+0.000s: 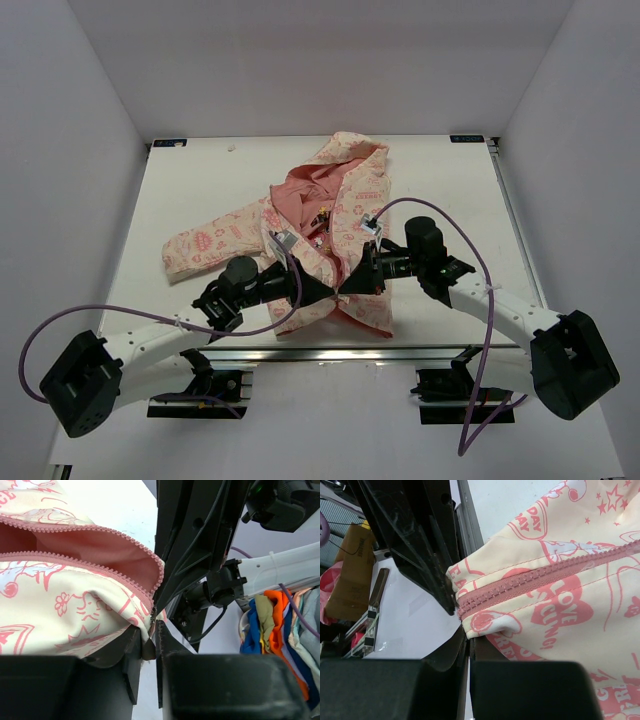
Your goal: Zip up the jacket
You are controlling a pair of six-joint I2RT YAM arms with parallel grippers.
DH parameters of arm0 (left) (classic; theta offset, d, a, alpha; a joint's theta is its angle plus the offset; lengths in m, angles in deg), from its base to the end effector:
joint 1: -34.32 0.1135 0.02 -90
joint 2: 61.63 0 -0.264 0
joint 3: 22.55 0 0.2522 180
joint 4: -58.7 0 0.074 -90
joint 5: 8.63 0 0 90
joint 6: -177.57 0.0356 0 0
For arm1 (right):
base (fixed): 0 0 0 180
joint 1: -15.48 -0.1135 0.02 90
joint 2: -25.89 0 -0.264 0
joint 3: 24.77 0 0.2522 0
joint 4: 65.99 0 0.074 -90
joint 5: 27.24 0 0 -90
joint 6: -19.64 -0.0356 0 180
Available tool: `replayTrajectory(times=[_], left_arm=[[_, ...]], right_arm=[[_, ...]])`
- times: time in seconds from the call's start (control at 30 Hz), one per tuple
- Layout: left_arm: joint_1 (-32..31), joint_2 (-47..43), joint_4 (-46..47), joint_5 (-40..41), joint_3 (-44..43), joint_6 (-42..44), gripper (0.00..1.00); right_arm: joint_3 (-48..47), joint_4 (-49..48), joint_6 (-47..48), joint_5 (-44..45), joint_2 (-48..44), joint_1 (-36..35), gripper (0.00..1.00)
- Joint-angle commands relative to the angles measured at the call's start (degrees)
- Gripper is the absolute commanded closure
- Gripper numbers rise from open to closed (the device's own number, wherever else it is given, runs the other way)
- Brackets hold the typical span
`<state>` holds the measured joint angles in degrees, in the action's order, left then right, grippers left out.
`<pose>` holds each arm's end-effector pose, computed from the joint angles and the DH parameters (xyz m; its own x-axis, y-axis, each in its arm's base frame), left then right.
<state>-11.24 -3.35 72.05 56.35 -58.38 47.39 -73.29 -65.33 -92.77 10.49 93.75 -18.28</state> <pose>0.1427 -0.1671 0.2250 -0.6907 -0.1307 -0.7112 0.6463 0.3298 -0.6882 0.1909 0.1615 0.2418 -0.6281 -0.1392 -0.7656 -0.7772 0.1610 0.6083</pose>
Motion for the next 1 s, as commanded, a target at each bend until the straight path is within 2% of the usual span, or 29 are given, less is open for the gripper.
replayTrajectory(times=[0.0, 0.03, 0.13, 0.27, 0.5, 0.8, 0.97], left_arm=[[0.12, 0.78, 1.63, -1.61, -0.52, 0.37, 0.78], [0.12, 0.95, 1.28, -1.70, -0.70, 0.46, 0.86], [0.03, 1.57, 1.36, -1.79, -0.70, 0.46, 1.00], [0.03, 0.70, 1.28, -1.27, -0.08, 0.19, 1.00], [0.03, -4.05, -4.60, -0.73, 1.50, 1.07, 1.00], [0.03, -1.60, -16.46, 0.31, -0.61, 4.76, 1.00], [-0.05, 2.00, -17.63, -2.84, -1.84, 5.82, 1.00]], right_arm=[[-1.18, -3.24, -0.61, -1.08, -0.53, 0.10, 1.00], [-1.10, -3.33, -0.96, -0.56, -0.53, 0.10, 1.00], [-0.83, -4.73, -1.58, -0.46, -0.71, 0.10, 1.00], [-0.83, -5.35, -2.81, 1.82, -0.79, 0.10, 1.00], [-2.41, -4.21, -3.51, 9.73, -2.82, 0.45, 1.00], [-7.15, -4.22, -6.24, 5.25, -1.32, 2.64, 1.00], [-7.95, -5.00, -7.55, 4.98, -1.15, 2.99, 1.00]])
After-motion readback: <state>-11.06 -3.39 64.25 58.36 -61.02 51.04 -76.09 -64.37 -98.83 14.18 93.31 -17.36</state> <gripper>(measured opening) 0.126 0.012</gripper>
